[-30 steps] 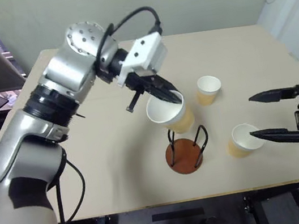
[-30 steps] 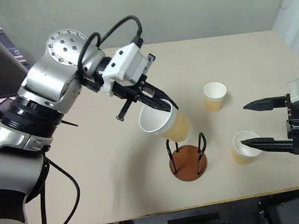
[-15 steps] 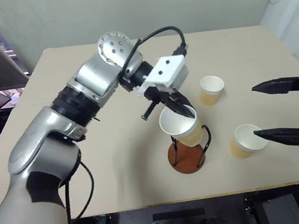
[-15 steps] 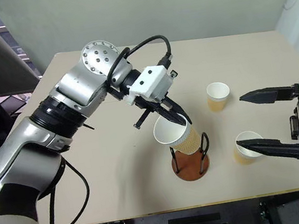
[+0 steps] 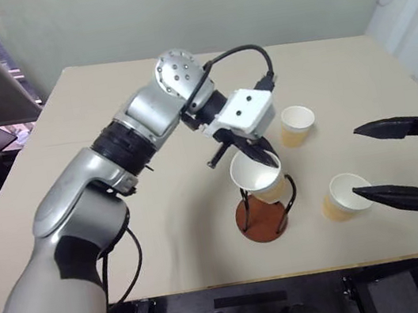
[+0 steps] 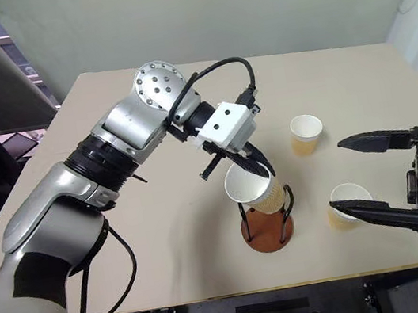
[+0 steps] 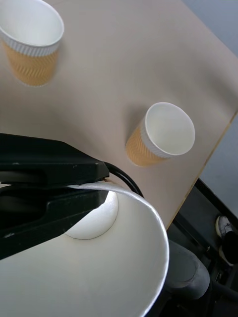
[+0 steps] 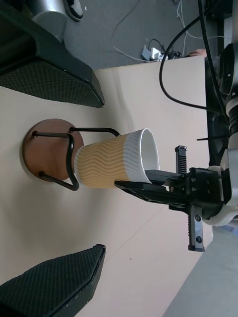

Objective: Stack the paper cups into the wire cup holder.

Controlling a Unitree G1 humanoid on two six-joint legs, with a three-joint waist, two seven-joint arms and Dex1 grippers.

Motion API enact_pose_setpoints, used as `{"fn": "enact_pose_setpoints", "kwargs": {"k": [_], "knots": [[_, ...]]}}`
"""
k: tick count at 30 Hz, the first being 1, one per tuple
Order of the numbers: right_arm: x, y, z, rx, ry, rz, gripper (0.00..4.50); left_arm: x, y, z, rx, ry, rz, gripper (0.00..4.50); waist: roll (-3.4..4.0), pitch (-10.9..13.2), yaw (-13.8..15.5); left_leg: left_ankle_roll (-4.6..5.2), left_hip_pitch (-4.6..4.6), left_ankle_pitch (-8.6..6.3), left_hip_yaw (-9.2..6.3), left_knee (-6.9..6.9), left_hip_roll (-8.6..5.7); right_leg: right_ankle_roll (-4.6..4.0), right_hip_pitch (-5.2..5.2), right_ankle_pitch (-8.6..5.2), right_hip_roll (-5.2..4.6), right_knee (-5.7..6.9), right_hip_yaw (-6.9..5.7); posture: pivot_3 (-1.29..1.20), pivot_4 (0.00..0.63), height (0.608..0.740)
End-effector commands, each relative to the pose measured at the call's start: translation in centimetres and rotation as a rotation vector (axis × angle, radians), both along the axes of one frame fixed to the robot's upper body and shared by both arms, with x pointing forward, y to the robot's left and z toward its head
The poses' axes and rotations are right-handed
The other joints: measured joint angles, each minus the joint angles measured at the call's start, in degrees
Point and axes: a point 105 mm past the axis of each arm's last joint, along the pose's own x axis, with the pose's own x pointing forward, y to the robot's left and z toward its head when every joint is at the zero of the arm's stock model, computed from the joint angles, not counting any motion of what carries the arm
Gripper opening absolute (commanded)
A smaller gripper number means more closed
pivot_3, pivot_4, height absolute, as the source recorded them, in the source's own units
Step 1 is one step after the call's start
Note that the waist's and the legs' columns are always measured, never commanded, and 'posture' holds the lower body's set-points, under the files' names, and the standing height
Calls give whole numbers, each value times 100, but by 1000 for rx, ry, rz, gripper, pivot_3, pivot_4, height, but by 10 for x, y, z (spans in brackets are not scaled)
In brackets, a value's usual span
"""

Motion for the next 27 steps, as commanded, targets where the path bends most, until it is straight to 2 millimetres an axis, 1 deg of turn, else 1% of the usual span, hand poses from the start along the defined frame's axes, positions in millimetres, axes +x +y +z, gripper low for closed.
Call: {"fn": "enact_pose_setpoints", "kwargs": {"k": [1, 9, 11, 13, 15, 16, 17, 19, 20, 21, 22, 23, 25, 27], "knots": [[-3, 0, 6, -4, -52, -8, 4500, -6, 1, 4, 11, -20, -49, 720, 0, 0, 0, 0, 0, 0, 0, 0, 0, 0, 0, 0, 1, 0, 0, 0, 150, 740], [-3, 0, 5, -11, -50, -6, 4500, -5, -1, 4, 7, -16, -48, 3654, 0, 0, 1, 2, -1, 0, 0, 3, -2, 2, 0, 1, 0, 0, 0, 0, 150, 740], [-2, -1, 5, -12, -48, -3, 4500, -2, -4, 7, -12, -20, -36, 4367, 0, 0, 3, 2, -2, 0, 0, 4, -2, 2, 0, 1, 0, 0, 0, 0, 150, 740], [-1, -2, 4, -20, -39, -5, 4500, 3, -7, 16, -66, -28, -15, 4443, 0, 0, 18, 3, -2, 0, -1, 7, -3, 3, 2, 1, 0, 0, 0, 0, 150, 740], [4, -7, -8, -81, 0, -34, 4500, 11, -4, 34, -146, -15, 44, 4443, 0, 0, 21, 6, -6, -1, 0, 15, -3, 5, 1, 3, -1, 0, 0, 0, 150, 740], [7, -12, -16, -128, 21, -57, 4500, 14, 2, 42, -177, -9, 72, 4443, 0, 0, 20, 6, -4, -1, 4, 15, -2, 5, 1, 3, -1, 2, 0, 0, 150, 740], [11, -15, -25, -175, 44, -77, 4500, 18, 16, 52, -220, -2, 119, 4443, 1, -1, 11, 6, -4, -1, 5, 15, 0, 5, 1, 3, 0, 3, 1, 0, 150, 740], [15, -20, -35, -228, 68, -92, 4500, 22, 36, 64, -273, 5, 175, 4443, 4, -2, -49, 6, -2, -1, 14, 8, 5, 6, -3, 4, 3, 3, 6, 0, 150, 740], [17, -22, -43, -275, 86, -98, 4500, 21, 57, 68, -300, 29, 224, 4443, 13, -7, -77, 6, -1, -1, 15, 7, 6, 6, -5, 4, 6, 4, 6, 0, 150, 740], [19, -25, -49, -309, 96, -101, 4500, 19, 70, 70, -312, 47, 253, 4443, 21, -11, -98, 6, -2, -1, 18, 3, 5, 6, -10, 4, 6, 3, 5, 0, 150, 740], [20, -26, -53, -335, 104, -97, 4500, 16, 89, 67, -317, 67, 301, 4443, 31, -17, -122, 6, 2, -1, 25, -7, 5, 7, -16, 4, 8, 5, 3, 0, 150, 740], [21, -29, -55, -349, 108, -94, 4500, 13, 100, 64, -313, 81, 329, 4443, 43, -25, -147, 6, 1, -1, 28, -11, 6, 7, -17, 4, 11, 4, 1, 0, 150, 740], [26, -29, -58, -374, 113, -80, 4500, 5, 135, 51, -332, 150, 438, 4443, 58, -34, -167, 5, 6, 0, 30, -17, 7, 7, -20, 3, 17, -1, -14, 0, 150, 740], [30, -29, -62, -395, 122, -67, 4500, -5, 155, 41, -369, 208, 524, 4443, 55, -32, -165, 10, 4, 3, 17, -14, 4, 7, -27, 3, 17, -2, -13, 0, 150, 740]]}}
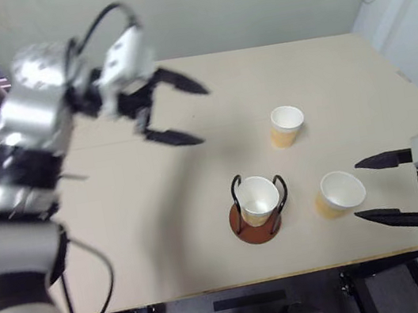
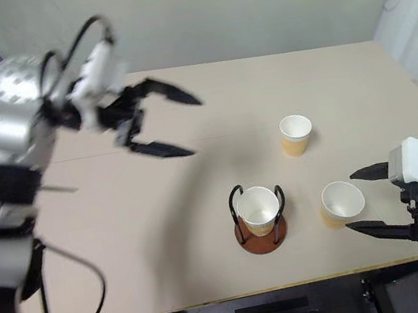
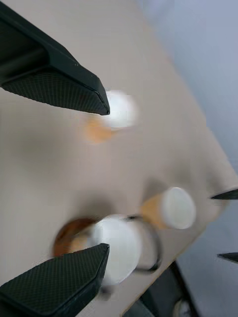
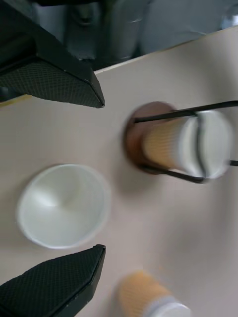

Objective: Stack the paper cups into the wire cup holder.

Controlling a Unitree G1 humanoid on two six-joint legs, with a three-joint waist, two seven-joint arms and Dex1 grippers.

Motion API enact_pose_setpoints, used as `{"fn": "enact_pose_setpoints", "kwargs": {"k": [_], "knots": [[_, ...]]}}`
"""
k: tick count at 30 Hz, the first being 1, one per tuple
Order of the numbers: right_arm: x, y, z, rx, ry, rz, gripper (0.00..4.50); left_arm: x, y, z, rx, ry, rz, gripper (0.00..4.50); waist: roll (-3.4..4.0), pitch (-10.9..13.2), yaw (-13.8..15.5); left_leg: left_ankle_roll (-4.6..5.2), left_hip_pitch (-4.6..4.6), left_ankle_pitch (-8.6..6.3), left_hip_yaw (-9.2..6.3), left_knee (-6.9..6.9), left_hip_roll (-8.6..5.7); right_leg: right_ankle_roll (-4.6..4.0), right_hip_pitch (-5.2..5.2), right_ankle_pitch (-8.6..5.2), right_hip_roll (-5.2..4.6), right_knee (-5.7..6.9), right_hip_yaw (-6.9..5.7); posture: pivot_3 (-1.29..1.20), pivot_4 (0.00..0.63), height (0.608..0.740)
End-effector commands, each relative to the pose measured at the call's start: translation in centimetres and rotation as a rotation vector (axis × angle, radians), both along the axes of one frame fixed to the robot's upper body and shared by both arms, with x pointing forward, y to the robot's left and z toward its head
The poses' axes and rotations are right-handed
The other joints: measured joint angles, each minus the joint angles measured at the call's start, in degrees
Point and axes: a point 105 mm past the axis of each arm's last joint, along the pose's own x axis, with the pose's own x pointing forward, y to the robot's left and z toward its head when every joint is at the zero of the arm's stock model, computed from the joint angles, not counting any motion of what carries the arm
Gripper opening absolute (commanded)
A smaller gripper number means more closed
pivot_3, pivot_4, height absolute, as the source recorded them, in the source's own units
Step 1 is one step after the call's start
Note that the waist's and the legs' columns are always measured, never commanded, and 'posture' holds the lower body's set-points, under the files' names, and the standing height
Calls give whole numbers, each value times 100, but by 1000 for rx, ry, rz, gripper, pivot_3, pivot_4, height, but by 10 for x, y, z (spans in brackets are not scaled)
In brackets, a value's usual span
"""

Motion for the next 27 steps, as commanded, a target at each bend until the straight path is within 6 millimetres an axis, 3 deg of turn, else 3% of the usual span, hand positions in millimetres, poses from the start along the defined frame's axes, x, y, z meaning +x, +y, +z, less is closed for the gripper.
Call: {"fn": "enact_pose_setpoints", "kwargs": {"k": [1, 6, 11, 16, 26, 27], "knots": [[7, 2, -5, -67, -9, 37, 4500, -29, 21, 0, -124, 64, 68, 4443, -8, 3, 15, 2, 0, 1, -9, 2, -1, 0, -2, 0, 0, -7, -2, 0, 150, 740], [14, 2, -20, -106, 29, 67, 4500, -58, 48, -20, -337, 149, 320, 4443, -17, 2, 80, 4, 5, 4, -48, 10, -6, -4, 2, -2, -10, -9, 1, 0, 150, 740], [22, -3, -29, -168, 48, 98, 4500, -72, 59, -27, -482, 157, 441, 4443, -20, 4, 102, 3, 62, 5, -24, 2, -10, -35, 48, -19, -13, 12, 7, 0, 150, 740], [26, -7, -37, -206, 72, 124, 4500, -81, 63, -32, -552, 190, 480, 4443, -25, 6, 46, -4, 121, 1, 3, -5, -6, -95, 62, -54, -18, 83, 28, 0, 150, 740], [37, 3, -54, -232, 78, 183, 4500, -86, 62, -31, -593, 185, 498, 4443, -28, 8, 10, -23, 145, -8, 9, -14, 9, -103, 65, -59, 2, 96, 58, 0, 150, 740], [39, 5, -55, -233, 75, 189, 4320, -85, 62, -31, -594, 183, 501, 4482, -28, 9, 9, -23, 144, -9, 7, -15, 9, -103, 62, -58, 2, 96, 60, 0, 150, 740]]}}
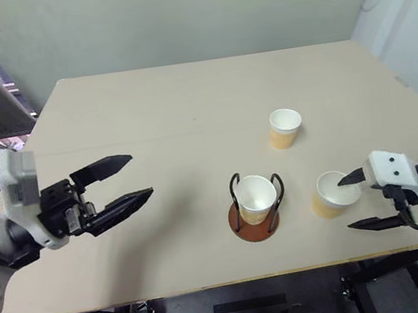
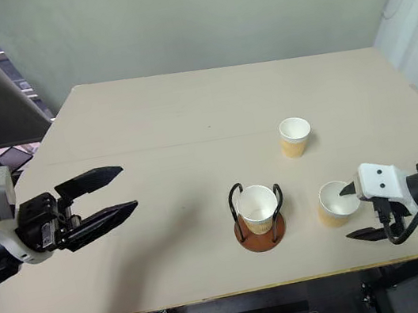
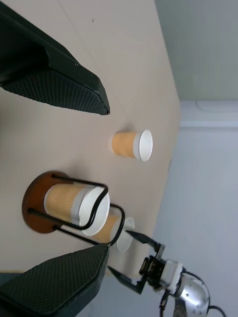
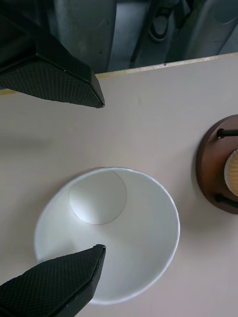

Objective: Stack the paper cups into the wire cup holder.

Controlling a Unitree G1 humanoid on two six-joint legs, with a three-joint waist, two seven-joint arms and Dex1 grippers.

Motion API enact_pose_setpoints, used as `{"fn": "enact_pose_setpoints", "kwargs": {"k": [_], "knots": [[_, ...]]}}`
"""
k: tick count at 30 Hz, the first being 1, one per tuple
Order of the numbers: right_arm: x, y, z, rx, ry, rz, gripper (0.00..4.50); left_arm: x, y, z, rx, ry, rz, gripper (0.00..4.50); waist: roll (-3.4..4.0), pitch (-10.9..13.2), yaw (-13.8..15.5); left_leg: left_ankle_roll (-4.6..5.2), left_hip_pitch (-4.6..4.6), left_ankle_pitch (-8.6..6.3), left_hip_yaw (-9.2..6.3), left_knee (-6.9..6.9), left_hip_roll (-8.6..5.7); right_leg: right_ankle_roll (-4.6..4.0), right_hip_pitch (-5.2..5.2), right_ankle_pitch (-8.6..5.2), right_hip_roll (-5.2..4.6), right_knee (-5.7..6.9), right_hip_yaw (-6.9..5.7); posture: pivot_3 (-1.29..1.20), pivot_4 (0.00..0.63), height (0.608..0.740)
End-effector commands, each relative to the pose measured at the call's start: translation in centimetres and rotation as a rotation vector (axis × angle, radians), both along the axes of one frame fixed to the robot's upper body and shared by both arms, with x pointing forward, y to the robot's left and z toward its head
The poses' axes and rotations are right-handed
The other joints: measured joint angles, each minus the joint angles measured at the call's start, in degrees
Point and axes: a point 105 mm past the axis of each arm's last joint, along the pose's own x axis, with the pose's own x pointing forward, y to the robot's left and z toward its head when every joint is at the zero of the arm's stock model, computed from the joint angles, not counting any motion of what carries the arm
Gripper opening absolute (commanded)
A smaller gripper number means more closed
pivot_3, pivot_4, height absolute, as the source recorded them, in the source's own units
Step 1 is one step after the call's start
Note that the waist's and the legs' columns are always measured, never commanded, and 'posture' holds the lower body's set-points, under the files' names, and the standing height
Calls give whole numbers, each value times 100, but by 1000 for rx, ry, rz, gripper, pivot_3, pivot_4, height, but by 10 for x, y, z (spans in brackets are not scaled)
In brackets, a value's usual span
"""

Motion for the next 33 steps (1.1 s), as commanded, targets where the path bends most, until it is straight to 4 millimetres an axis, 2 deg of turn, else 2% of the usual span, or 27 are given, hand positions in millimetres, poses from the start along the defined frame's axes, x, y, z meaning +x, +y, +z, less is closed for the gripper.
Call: {"fn": "enact_pose_setpoints", "kwargs": {"k": [1, 3, 10, 13, 15, 18, 22, 25, 27, 30, 33], "knots": [[5, 6, 1, -18, -27, 37, 4127, -3, -1, 11, -2, -55, 4, 4500, 0, 0, -2, 0, -1, 0, 0, -1, 0, 1, -1, 1, 0, 0, 1, 0, 150, 740], [6, 7, -2, -33, -28, 51, 3605, -3, 0, 10, -3, -56, 6, 4500, -1, 1, -1, -1, -2, -2, -1, -3, 0, 1, -3, 0, 1, -1, 1, 0, 150, 740], [11, 1, -9, -100, -42, 50, 1065, -3, 1, 9, 3, -60, 11, 4500, -5, 3, 0, -9, -2, -13, -4, -8, 7, 0, -8, 0, 5, -3, 6, 0, 150, 740], [11, 1, -6, -96, -41, 61, 23, -4, 1, 9, 6, -62, 15, 4500, -5, 4, -1, -10, -2, -13, -5, -12, 7, 0, -13, 0, 6, -3, 15, 0, 150, 740], [11, 6, 6, -60, -56, 75, 23, -5, 1, 9, 6, -63, 17, 4500, -6, 4, -7, -11, -1, -14, -1, -14, 9, 0, -15, 0, 11, -3, 23, 0, 150, 740], [7, 16, 39, 54, -72, 108, 23, -5, 2, 8, 10, -63, 20, 4500, -5, 6, -24, -14, -2, -14, 8, -15, 9, -1, -20, -1, 18, -4, 33, 0, 150, 740], [4, 20, 79, 140, -134, 133, 23, -6, 2, 9, 17, -63, 18, 4500, -7, 7, -28, -19, -4, -15, 32, -15, -16, -28, -22, -16, 33, -6, 40, 0, 150, 740], [-3, 35, 123, 233, -230, 208, 23, -5, 0, 9, 20, -65, 5, 4500, -8, 9, -30, -25, -6, -16, 27, -17, -13, -47, -26, -27, 39, -6, 45, 0, 150, 740], [-7, 46, 143, 288, -273, 263, 23, -4, -1, 10, 21, -67, -2, 4500, -6, 10, -38, -30, -5, -16, 28, -19, -14, -46, -30, -27, 69, -5, 57, 0, 150, 740], [-12, 64, 163, 381, -297, 344, 23, -1, -4, 10, 19, -69, -12, 4500, -10, 10, -46, -48, -2, -18, 24, -22, 5, -47, -30, -27, 102, -5, 62, 0, 150, 740], [-15, 83, 162, 408, -278, 418, 23, 1, -8, 9, 16, -70, -24, 4500, -12, 10, -45, -57, 3, -16, 11, -29, 24, -46, -31, -26, 119, -3, 60, 0, 150, 740]]}}
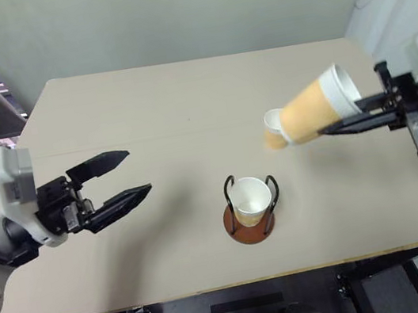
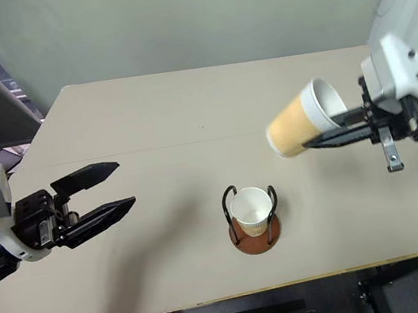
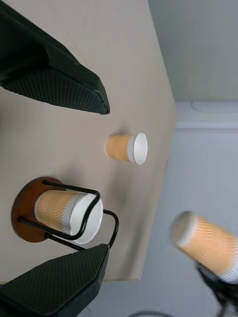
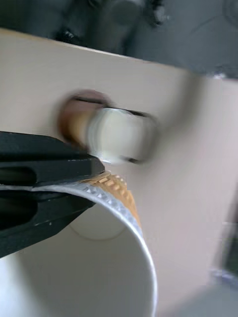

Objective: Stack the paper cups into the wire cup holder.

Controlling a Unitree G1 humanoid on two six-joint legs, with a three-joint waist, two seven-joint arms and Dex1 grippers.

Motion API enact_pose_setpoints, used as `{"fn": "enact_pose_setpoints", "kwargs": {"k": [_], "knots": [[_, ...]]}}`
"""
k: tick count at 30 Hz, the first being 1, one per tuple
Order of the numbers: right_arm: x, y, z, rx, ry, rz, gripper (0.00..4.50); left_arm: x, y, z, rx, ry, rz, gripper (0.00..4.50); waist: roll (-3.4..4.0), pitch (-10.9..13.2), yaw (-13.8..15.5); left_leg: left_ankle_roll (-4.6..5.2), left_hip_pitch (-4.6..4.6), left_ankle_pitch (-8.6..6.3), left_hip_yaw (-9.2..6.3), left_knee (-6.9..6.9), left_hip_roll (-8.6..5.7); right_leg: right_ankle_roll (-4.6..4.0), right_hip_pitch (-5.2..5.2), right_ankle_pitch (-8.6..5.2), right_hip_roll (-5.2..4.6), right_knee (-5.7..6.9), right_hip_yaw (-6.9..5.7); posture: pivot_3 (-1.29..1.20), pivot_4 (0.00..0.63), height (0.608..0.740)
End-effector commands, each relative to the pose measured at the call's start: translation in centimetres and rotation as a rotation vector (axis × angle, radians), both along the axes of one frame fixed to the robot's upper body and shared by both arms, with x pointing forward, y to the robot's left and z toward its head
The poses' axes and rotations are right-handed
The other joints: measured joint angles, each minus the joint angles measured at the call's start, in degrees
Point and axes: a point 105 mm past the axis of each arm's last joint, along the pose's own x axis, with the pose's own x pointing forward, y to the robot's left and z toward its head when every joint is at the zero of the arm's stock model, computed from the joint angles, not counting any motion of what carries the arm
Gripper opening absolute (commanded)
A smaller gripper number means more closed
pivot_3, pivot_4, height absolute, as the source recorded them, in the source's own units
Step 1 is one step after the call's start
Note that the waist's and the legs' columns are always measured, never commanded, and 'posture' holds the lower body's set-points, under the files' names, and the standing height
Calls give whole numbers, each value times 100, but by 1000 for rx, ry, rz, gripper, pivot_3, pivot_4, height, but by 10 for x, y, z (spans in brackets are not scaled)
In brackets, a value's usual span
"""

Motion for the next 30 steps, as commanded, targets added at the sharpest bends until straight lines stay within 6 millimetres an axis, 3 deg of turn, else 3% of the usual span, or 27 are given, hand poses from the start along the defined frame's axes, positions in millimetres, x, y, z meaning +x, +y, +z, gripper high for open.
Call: {"fn": "enact_pose_setpoints", "kwargs": {"k": [1, 18, 30], "knots": [[-4, 20, -3, 3, 5, 81, 23, -1, -7, 7, 12, -51, -20, 4500, -1, 1, -1, -2, 1, 0, -7, -3, 8, 0, 0, 0, -1, 0, 0, 0, 150, 740], [4, 53, -52, -141, 64, 197, 23, -3, -15, 3, 13, -34, -31, 4500, -2, 2, -18, -15, 15, -1, -13, -45, 36, 1, -16, 2, -2, 3, 0, 0, 150, 740], [18, 54, -81, -286, 38, 230, 23, -11, -18, 0, 16, -31, -9, 4500, -5, 3, -19, -18, 17, -2, -14, -46, 43, -1, -15, 4, 0, 6, 0, 0, 150, 740]]}}
